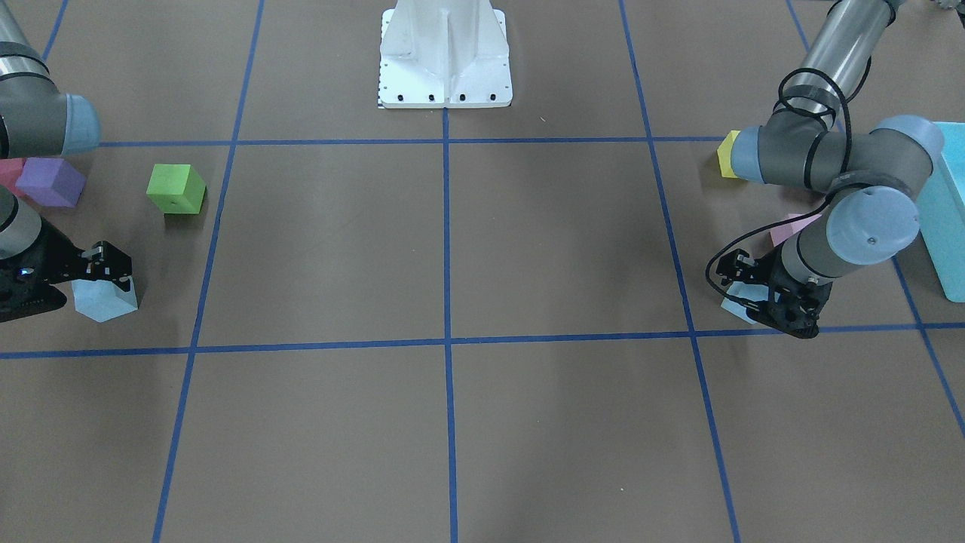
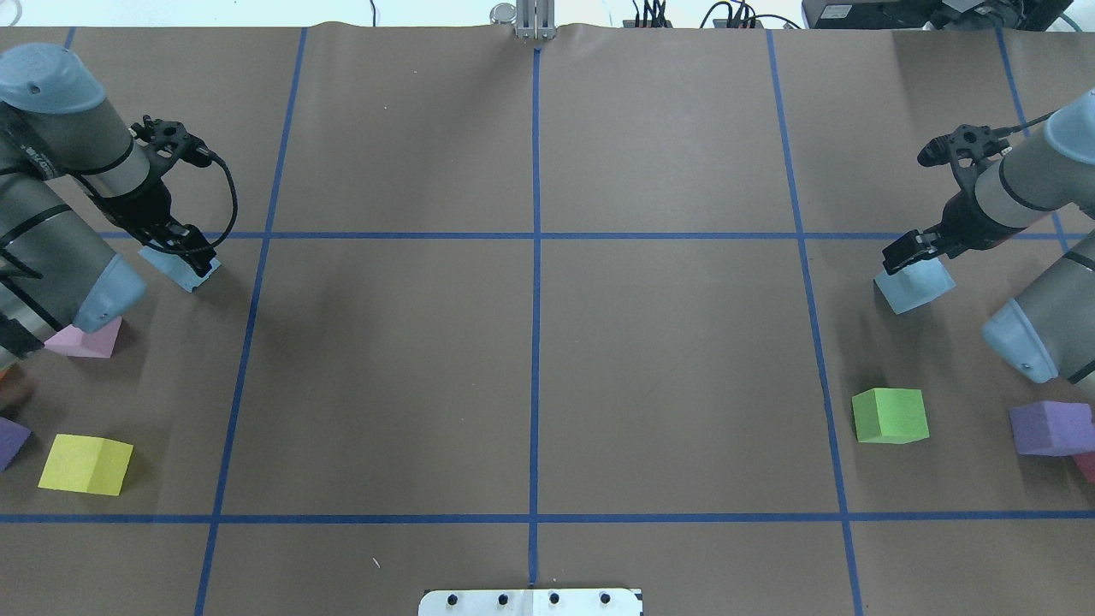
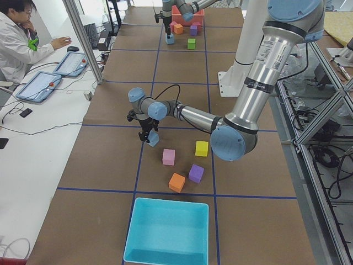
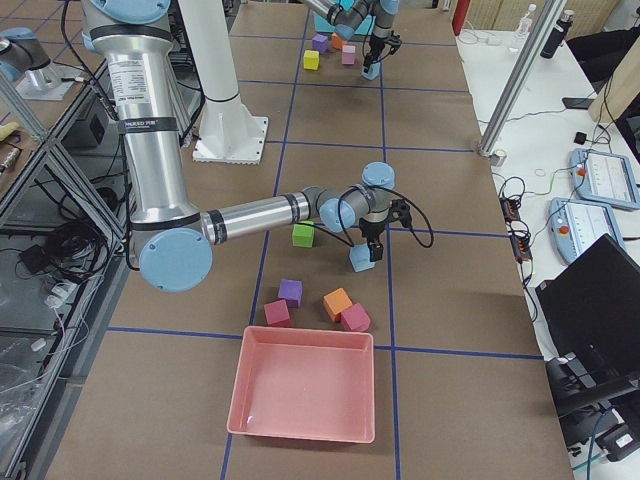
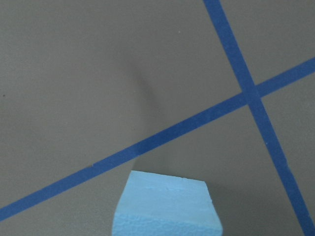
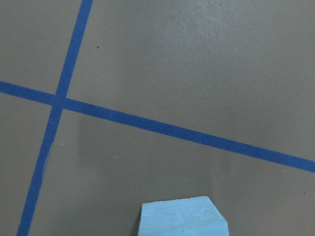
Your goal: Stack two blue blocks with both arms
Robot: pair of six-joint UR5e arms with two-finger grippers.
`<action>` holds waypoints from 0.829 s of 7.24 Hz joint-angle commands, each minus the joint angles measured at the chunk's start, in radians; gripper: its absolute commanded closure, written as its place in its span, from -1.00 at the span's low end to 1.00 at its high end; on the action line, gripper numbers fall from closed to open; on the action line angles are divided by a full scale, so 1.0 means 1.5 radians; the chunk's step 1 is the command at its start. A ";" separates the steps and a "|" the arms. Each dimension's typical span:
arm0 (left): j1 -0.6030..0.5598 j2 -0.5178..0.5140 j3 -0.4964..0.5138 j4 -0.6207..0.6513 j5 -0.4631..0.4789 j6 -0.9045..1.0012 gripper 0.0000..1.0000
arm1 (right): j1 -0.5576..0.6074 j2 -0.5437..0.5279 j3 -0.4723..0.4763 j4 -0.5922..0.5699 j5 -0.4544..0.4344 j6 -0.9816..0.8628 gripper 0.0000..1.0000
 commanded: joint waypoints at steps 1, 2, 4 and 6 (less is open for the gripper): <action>0.009 -0.006 0.016 -0.004 0.000 0.000 -0.87 | -0.018 0.000 -0.010 0.001 -0.020 -0.001 -0.96; 0.013 -0.009 0.017 -0.004 0.000 -0.001 -0.73 | -0.021 0.000 -0.010 0.001 -0.022 -0.001 -0.94; 0.013 -0.010 0.022 -0.004 0.000 -0.001 -0.53 | -0.024 0.001 -0.012 0.002 -0.022 -0.003 -0.76; 0.013 -0.009 0.022 -0.004 0.000 -0.008 -0.34 | -0.029 0.002 -0.083 0.107 -0.022 -0.003 -0.60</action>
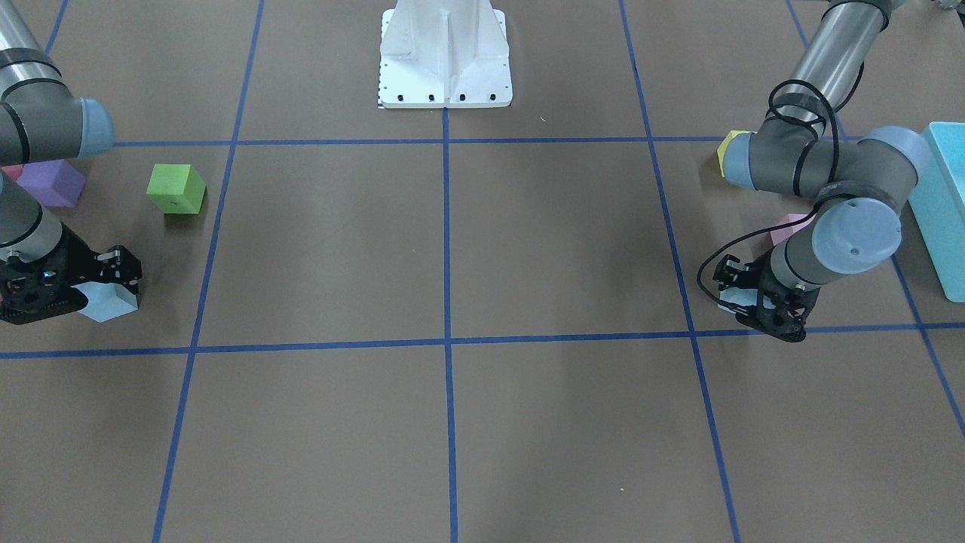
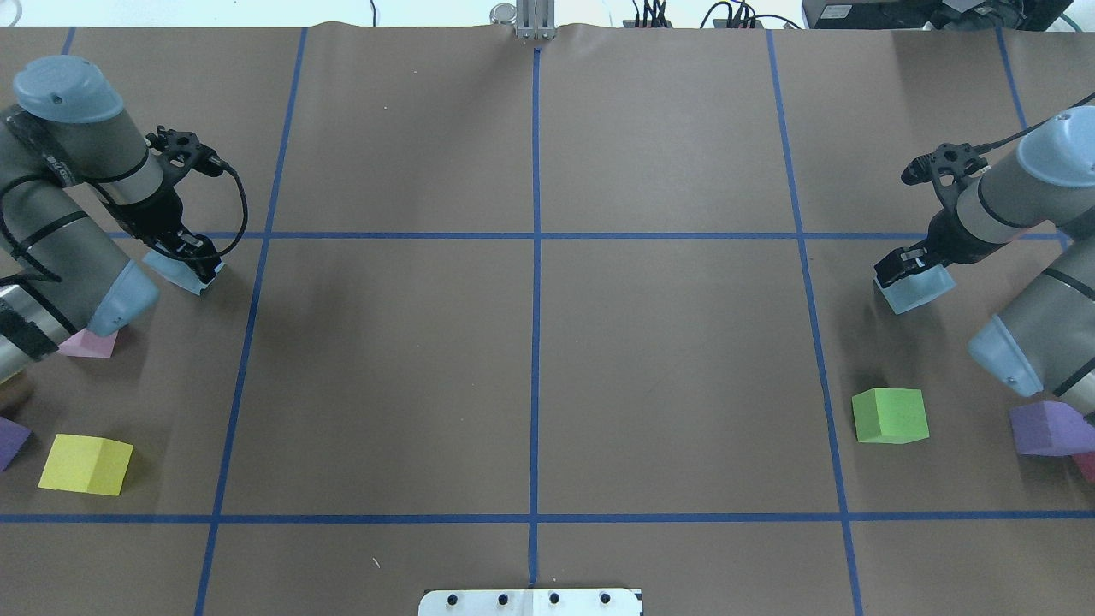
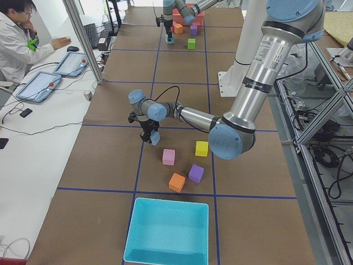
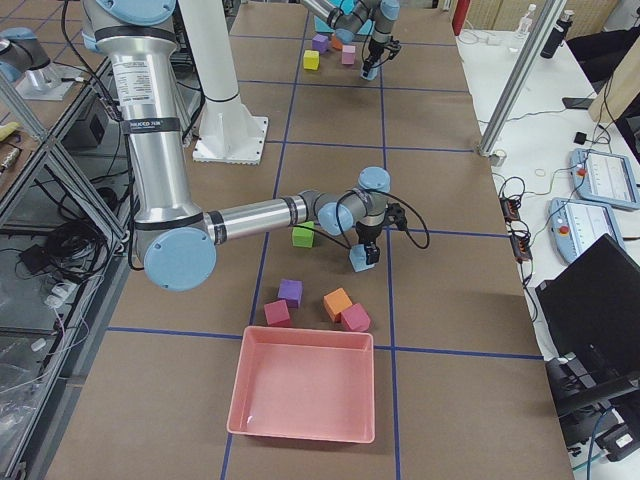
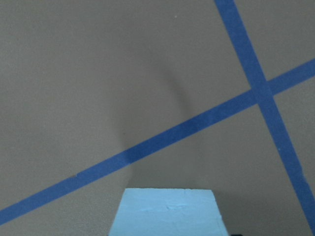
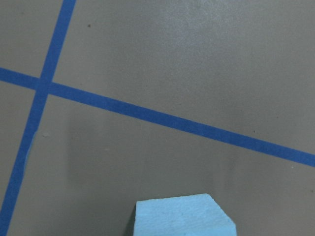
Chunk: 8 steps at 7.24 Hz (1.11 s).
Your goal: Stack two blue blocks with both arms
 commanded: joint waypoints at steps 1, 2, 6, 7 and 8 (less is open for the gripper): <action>0.000 0.000 0.000 0.000 0.000 -0.012 -0.26 | -0.003 0.007 -0.070 0.115 0.005 0.000 -0.59; 0.000 0.000 -0.001 0.000 0.000 -0.018 -0.22 | -0.001 0.006 -0.060 0.115 0.009 0.004 -0.59; -0.001 0.003 -0.003 0.000 0.000 -0.020 -0.02 | 0.010 -0.011 -0.014 0.083 0.028 0.004 -0.38; -0.001 0.003 -0.003 0.000 0.000 -0.023 -0.02 | 0.010 -0.012 -0.014 0.083 0.026 0.004 -0.38; -0.001 0.004 -0.004 0.000 0.000 -0.024 0.00 | 0.009 -0.018 -0.014 0.083 0.020 0.000 -0.38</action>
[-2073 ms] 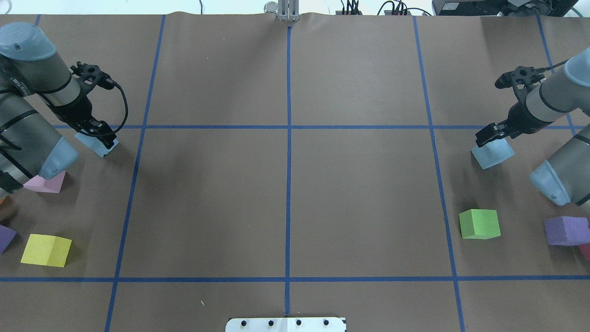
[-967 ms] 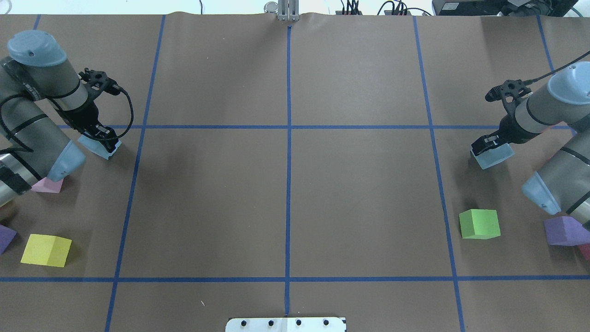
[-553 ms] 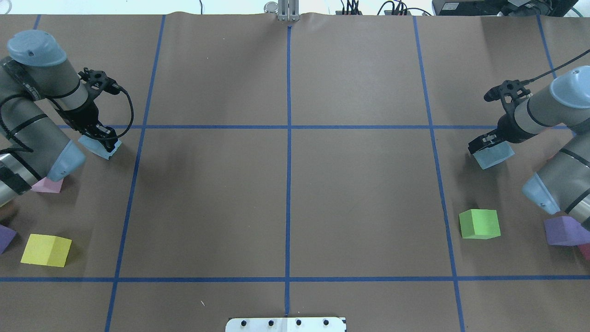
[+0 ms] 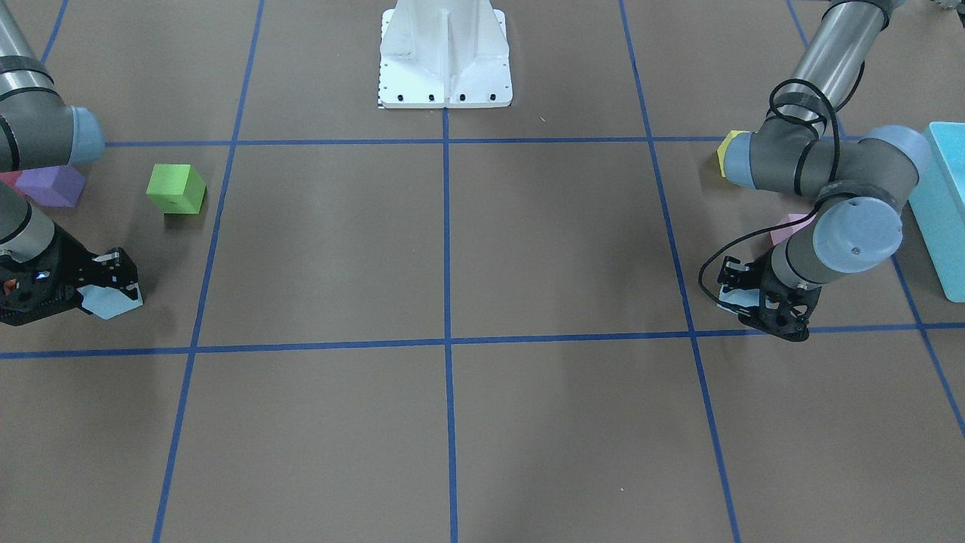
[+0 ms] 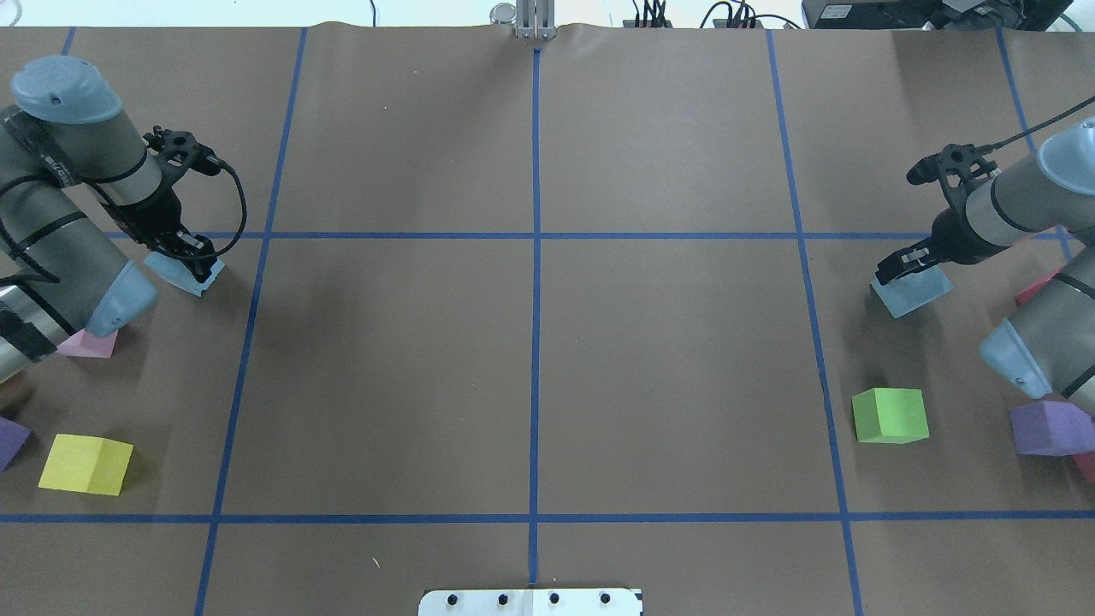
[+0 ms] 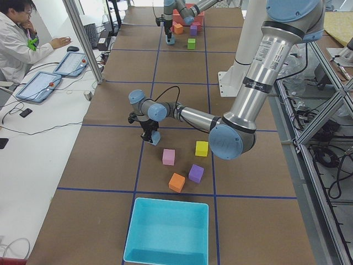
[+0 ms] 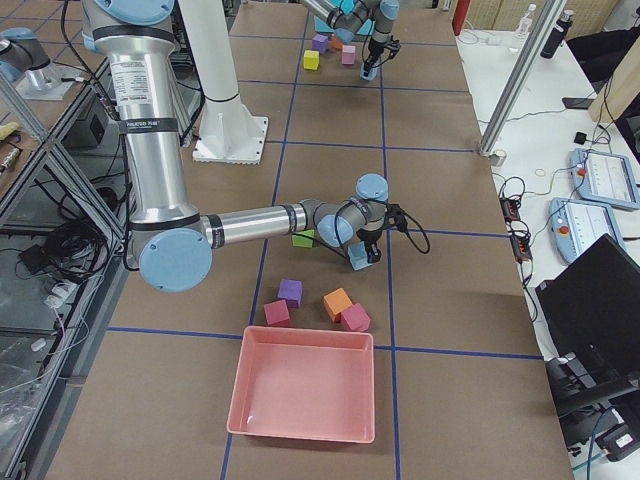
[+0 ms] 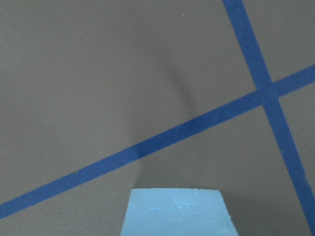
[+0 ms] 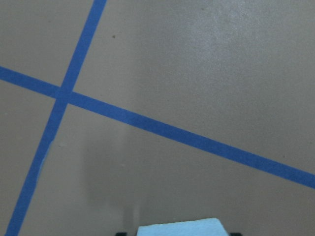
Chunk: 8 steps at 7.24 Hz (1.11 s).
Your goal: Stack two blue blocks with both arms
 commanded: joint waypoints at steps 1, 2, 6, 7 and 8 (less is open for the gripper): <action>0.000 0.001 -0.002 0.000 0.000 -0.002 0.00 | -0.001 -0.008 0.000 -0.001 -0.006 -0.002 -0.39; 0.000 0.001 -0.004 0.000 0.000 -0.016 0.02 | -0.001 -0.008 0.001 0.000 -0.007 -0.001 -0.39; -0.005 -0.003 -0.037 0.003 -0.003 -0.046 0.09 | -0.003 0.021 0.004 -0.014 0.003 0.004 -0.31; -0.010 -0.004 -0.055 0.006 -0.005 -0.081 0.08 | -0.003 0.047 0.025 -0.068 0.003 0.005 -0.31; -0.014 -0.005 -0.072 0.007 -0.006 -0.123 0.08 | -0.003 0.069 0.075 -0.153 0.003 0.005 -0.32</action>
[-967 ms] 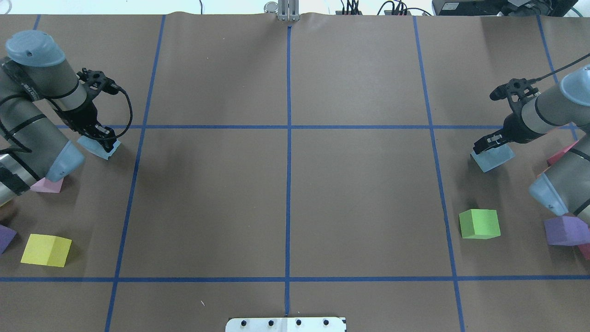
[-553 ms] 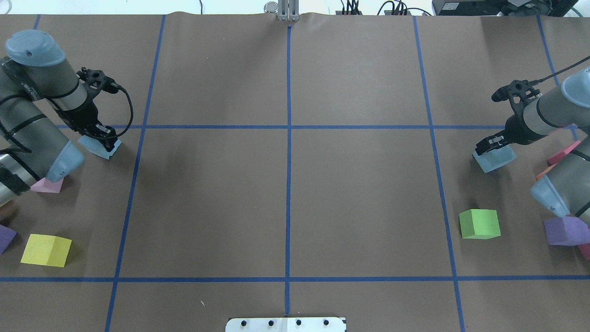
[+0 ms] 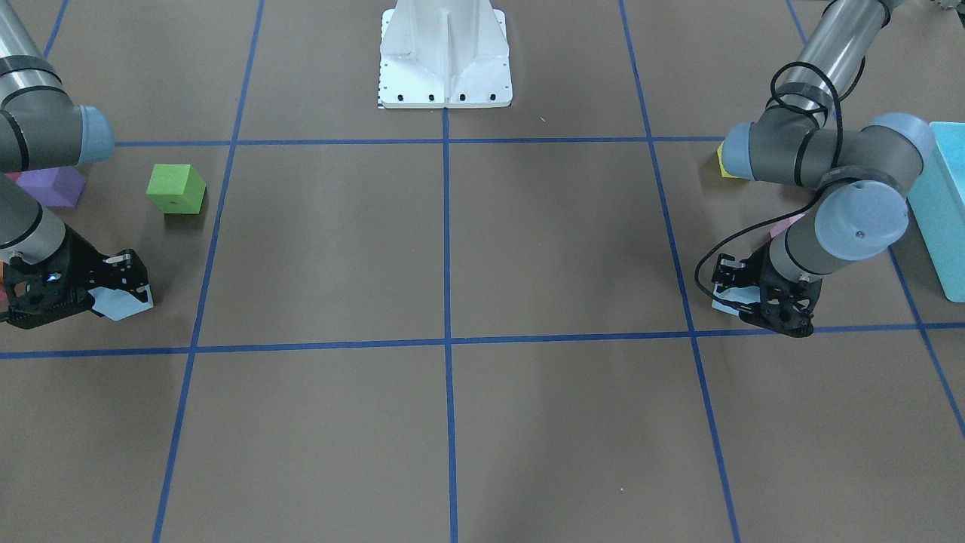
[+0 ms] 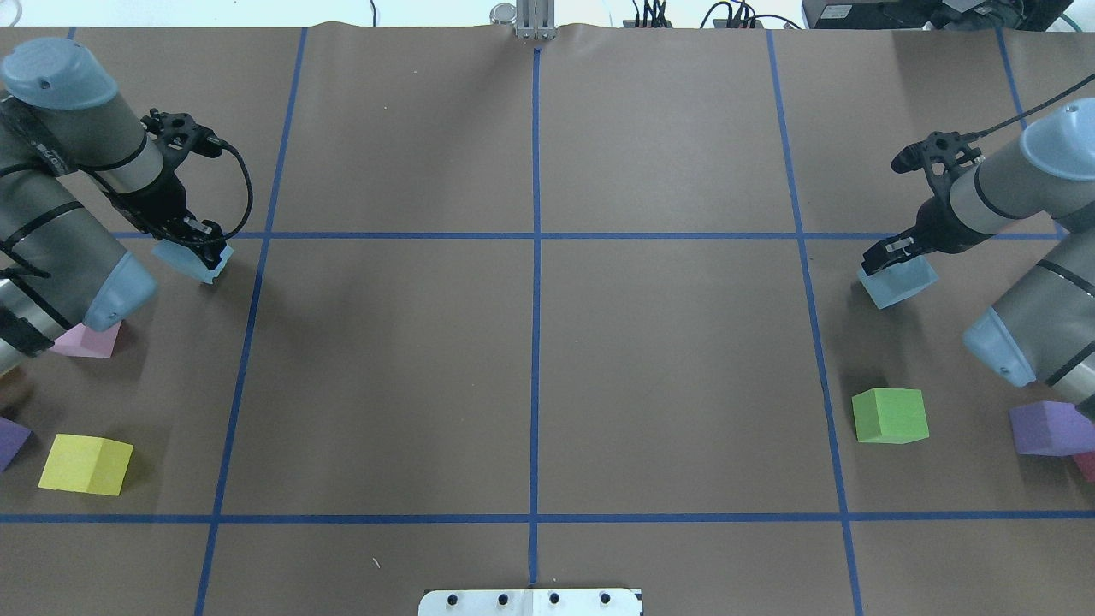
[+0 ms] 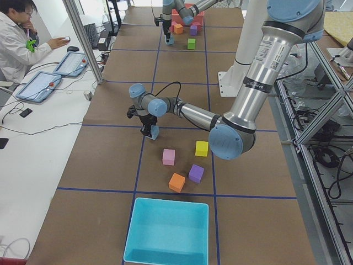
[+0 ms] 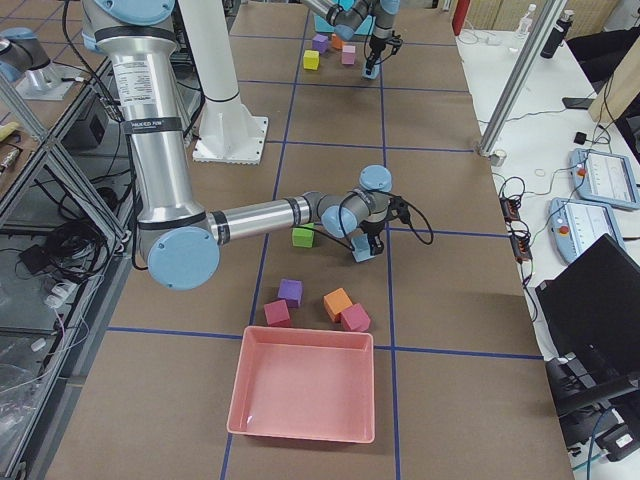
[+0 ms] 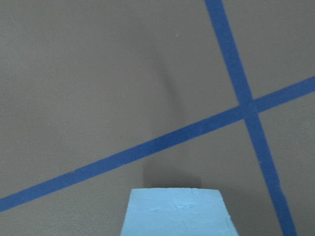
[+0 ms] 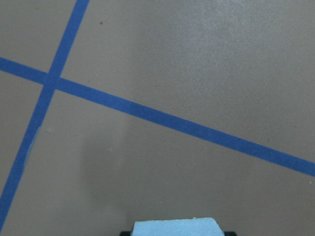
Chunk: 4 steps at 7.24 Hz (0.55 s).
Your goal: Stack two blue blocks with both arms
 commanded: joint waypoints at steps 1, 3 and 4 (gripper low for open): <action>-0.010 -0.014 -0.032 0.014 -0.007 -0.083 0.08 | -0.002 0.070 0.087 -0.177 -0.001 0.018 -0.32; -0.015 -0.042 -0.038 0.025 -0.036 -0.161 0.08 | -0.054 0.142 0.096 -0.210 -0.007 0.131 -0.32; -0.015 -0.062 -0.039 0.026 -0.036 -0.231 0.08 | -0.079 0.172 0.095 -0.209 -0.008 0.191 -0.32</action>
